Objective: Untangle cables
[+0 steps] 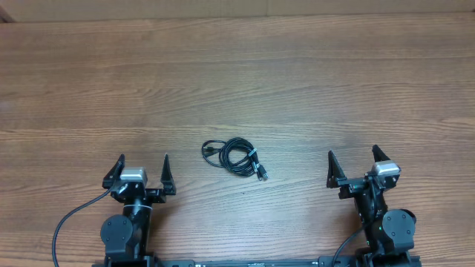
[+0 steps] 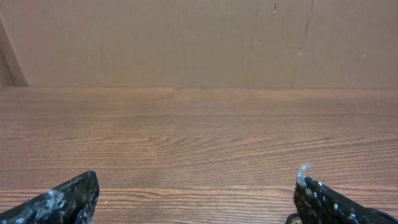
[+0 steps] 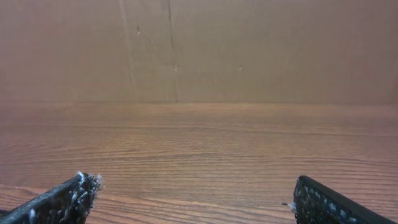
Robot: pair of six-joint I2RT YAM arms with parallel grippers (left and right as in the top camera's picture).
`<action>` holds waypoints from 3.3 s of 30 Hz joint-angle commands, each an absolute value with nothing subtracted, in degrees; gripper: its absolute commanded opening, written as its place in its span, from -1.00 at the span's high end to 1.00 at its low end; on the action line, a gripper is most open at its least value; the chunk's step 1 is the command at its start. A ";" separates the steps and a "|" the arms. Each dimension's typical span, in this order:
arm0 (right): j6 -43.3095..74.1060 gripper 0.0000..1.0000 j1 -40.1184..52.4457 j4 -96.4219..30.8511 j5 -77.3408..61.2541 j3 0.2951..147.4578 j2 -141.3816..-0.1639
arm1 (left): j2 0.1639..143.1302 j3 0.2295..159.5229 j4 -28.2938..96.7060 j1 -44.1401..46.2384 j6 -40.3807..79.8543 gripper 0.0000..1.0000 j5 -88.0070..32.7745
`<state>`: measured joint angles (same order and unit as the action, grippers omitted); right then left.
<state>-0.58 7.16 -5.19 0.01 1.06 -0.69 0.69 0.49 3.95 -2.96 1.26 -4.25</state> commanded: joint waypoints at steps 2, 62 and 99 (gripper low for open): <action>-0.21 -1.00 7.01 -4.84 0.36 0.45 -0.16 | 0.25 0.30 4.19 -2.55 0.34 -0.99 -3.86; -0.12 -1.00 7.01 -4.69 -0.10 0.47 -0.21 | 0.93 3.60 7.53 -2.59 6.46 -0.99 -4.54; 10.94 -1.00 7.01 -24.27 3.79 25.43 -27.70 | 65.32 49.01 26.50 6.83 -5.02 -0.99 -14.41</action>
